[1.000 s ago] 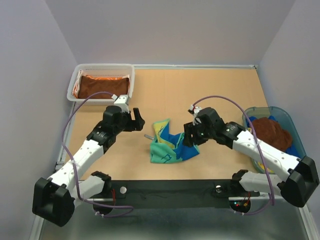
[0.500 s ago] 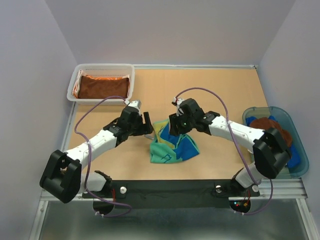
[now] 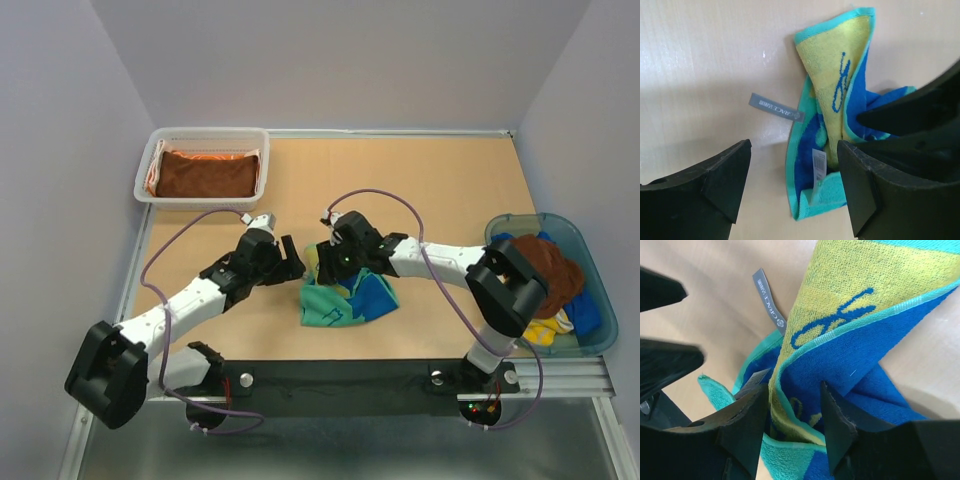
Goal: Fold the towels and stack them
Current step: Flatten out the crumpled towel
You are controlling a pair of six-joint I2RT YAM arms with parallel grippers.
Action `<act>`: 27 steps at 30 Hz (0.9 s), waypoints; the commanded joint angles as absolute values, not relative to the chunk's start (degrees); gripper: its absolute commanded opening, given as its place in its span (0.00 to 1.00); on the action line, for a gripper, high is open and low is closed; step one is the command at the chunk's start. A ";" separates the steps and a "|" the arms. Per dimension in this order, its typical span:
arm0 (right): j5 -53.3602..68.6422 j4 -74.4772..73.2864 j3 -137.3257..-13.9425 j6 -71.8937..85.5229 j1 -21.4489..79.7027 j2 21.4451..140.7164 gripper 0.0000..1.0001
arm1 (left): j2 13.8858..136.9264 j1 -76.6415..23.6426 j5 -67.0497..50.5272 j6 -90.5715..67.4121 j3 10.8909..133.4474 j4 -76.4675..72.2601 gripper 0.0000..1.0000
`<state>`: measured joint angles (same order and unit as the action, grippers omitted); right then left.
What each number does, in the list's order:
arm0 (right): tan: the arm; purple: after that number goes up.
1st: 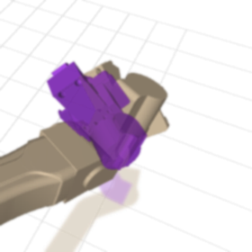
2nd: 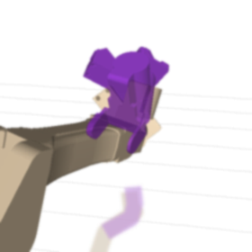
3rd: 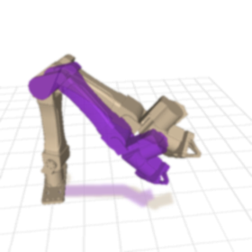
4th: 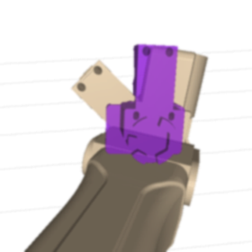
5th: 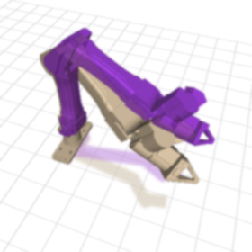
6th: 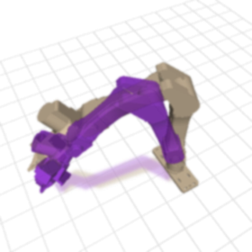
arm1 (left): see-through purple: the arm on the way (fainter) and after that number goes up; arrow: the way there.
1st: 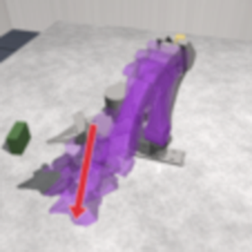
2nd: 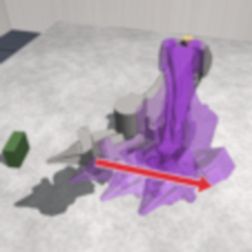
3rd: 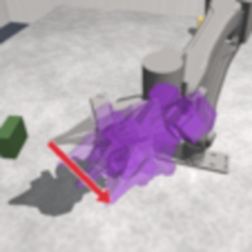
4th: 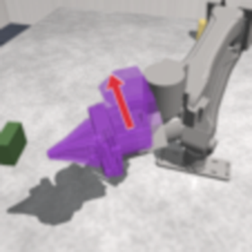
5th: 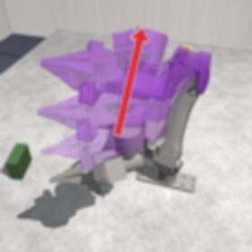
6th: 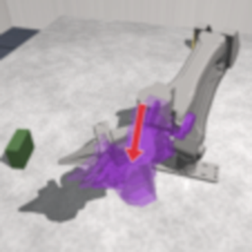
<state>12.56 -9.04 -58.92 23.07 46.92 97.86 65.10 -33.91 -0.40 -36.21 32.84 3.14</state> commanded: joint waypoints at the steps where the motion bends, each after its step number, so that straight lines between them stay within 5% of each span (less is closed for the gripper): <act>1: 13.27 -5.36 -62.05 23.99 47.55 98.61 0.49 | 59.25 -34.63 -1.56 -37.53 30.59 2.99 0.80; 3: 13.01 -5.36 -61.96 23.82 47.55 98.44 0.45 | 57.32 -34.98 -4.20 -37.44 29.45 2.99 0.80; 9: 3.19 -7.73 -62.57 20.32 47.29 92.82 0.02 | 55.02 -38.57 -7.21 -37.44 28.39 2.46 0.80; 27: -15.02 -19.51 -71.36 6.43 42.37 85.08 0.01 | 57.93 -45.61 -4.57 -37.44 30.67 0.35 0.80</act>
